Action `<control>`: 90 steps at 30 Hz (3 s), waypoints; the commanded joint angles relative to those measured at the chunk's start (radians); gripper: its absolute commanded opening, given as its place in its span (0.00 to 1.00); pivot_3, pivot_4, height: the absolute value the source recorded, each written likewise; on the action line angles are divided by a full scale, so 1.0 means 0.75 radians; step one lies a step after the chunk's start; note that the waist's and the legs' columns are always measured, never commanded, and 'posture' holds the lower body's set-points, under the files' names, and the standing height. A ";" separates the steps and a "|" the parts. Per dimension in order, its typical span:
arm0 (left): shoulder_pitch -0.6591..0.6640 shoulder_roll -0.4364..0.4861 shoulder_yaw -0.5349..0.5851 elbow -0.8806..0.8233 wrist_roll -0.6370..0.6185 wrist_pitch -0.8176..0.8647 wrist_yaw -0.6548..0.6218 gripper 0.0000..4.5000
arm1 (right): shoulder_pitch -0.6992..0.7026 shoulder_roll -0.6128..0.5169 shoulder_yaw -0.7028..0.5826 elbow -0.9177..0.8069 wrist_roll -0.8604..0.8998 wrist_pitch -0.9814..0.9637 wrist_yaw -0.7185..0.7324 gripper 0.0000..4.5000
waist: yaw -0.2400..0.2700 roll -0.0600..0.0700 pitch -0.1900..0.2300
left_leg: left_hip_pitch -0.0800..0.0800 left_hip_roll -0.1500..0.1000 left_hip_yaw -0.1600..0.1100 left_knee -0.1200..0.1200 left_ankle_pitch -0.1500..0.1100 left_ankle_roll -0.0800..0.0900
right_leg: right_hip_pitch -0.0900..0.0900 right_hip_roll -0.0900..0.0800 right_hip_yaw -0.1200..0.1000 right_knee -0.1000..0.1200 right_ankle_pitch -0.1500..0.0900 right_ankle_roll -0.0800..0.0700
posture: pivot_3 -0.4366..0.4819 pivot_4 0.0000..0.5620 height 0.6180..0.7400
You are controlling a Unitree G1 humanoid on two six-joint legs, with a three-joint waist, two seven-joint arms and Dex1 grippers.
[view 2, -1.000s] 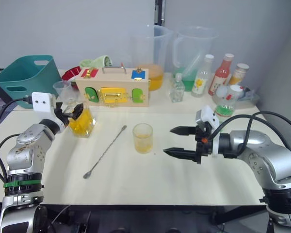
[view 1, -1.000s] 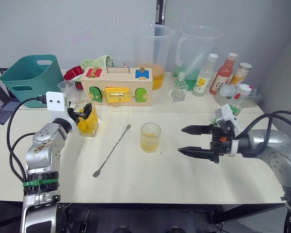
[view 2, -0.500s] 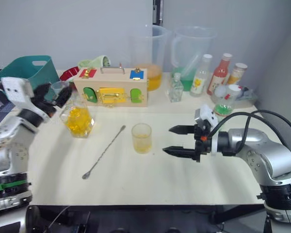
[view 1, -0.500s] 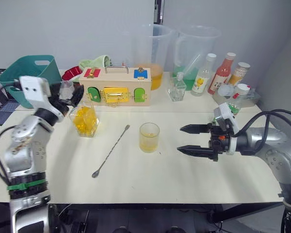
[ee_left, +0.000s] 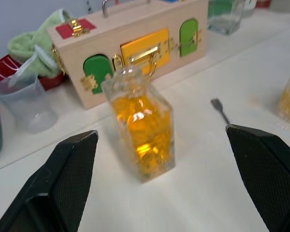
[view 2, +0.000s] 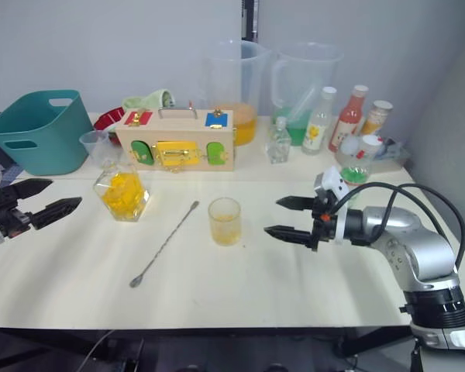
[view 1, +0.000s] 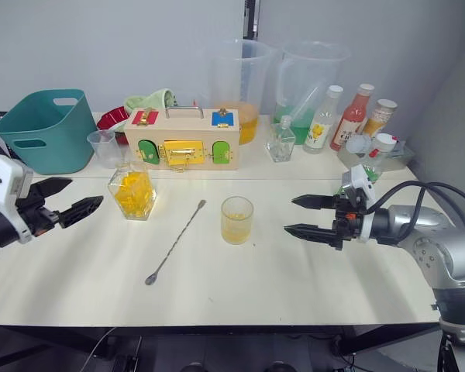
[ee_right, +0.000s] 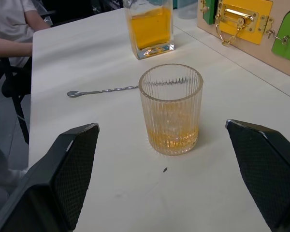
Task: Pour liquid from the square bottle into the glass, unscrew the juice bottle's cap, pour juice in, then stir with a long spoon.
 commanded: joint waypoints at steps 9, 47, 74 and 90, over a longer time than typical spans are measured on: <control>0.239 -0.077 0.128 0.411 0.192 -0.444 -0.122 1.00 | 0.174 -0.068 -0.193 0.046 -0.121 -0.217 -0.053 1.00 | 0.011 0.001 0.000 | 0.001 0.001 0.004 -0.002 -0.001 0.001 | 0.000 -0.002 0.000 -0.003 0.001 -0.002 | 0.48 0.27 1.00; -0.297 -0.235 -0.447 -0.001 0.009 -0.176 -0.193 1.00 | 0.824 0.139 -0.771 -0.160 0.043 -0.195 -0.358 1.00 | 0.015 0.005 -0.003 | 0.021 0.003 0.005 -0.005 -0.003 0.004 | 0.023 -0.002 -0.001 -0.007 0.001 -0.002 | 0.48 0.27 1.00; 0.085 -0.246 -0.243 -0.710 -0.387 0.110 -0.046 1.00 | -0.512 0.012 -0.299 1.187 -0.442 -0.619 -0.409 1.00 | -0.021 0.008 -0.002 | 0.021 0.006 0.008 -0.011 -0.003 0.004 | 0.023 0.001 0.002 -0.017 0.001 -0.002 | 0.48 0.27 1.00; 0.077 -0.354 -0.304 -0.739 -0.356 0.091 0.169 1.00 | -0.686 0.055 -0.268 1.456 -0.506 -0.773 -0.373 0.31 | -0.023 0.008 -0.002 | 0.021 0.006 0.009 -0.017 -0.002 0.003 | 0.023 0.000 0.001 -0.020 0.001 -0.002 | 0.48 0.27 1.00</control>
